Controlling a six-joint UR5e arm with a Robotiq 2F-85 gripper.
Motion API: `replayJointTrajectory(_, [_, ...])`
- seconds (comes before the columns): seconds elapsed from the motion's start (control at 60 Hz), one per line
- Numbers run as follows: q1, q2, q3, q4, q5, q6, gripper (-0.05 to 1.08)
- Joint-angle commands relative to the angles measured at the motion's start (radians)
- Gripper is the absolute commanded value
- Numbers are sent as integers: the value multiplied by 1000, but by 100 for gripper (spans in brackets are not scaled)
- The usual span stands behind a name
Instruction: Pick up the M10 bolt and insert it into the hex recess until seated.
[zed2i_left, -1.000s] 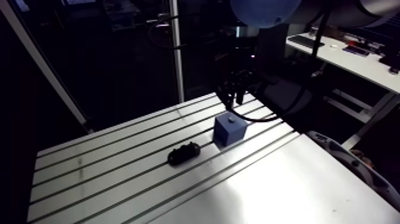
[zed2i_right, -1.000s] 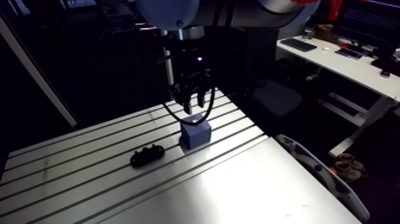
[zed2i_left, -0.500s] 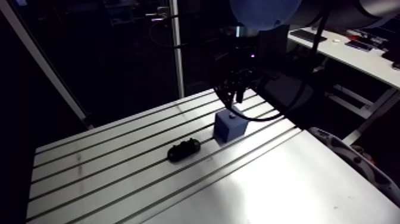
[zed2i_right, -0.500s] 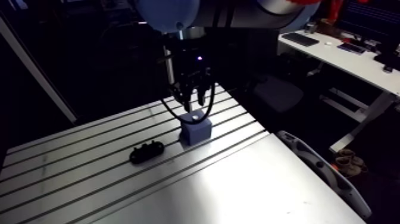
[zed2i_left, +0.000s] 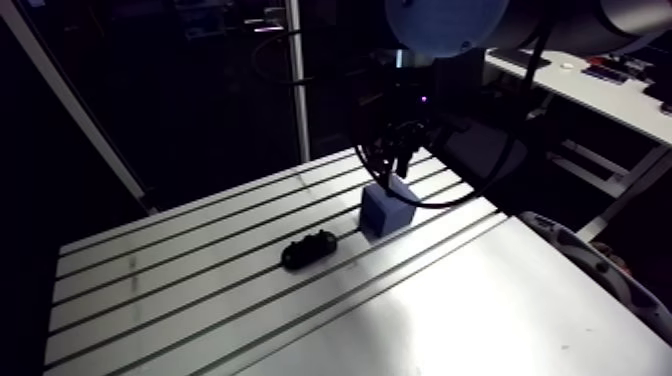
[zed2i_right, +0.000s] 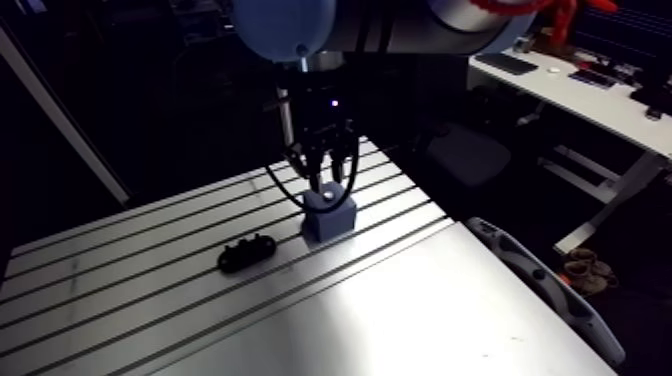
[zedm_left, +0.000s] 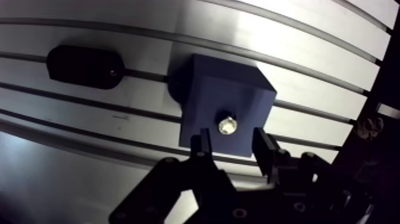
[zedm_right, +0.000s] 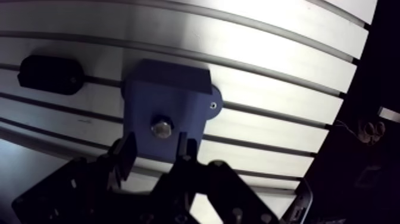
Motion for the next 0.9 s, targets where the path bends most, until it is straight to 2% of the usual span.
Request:
replayJointTrajectory(0.017, [0, 6, 3, -1, 0, 2, 52])
replayJointTrajectory(0.3, [0, 15, 2, -26, -1, 2, 54])
replayJointTrajectory(0.4, [0, 19, 2, -27, -11, 2, 55])
replayJointTrajectory(0.9, [0, 21, 3, -24, -9, 2, 56])
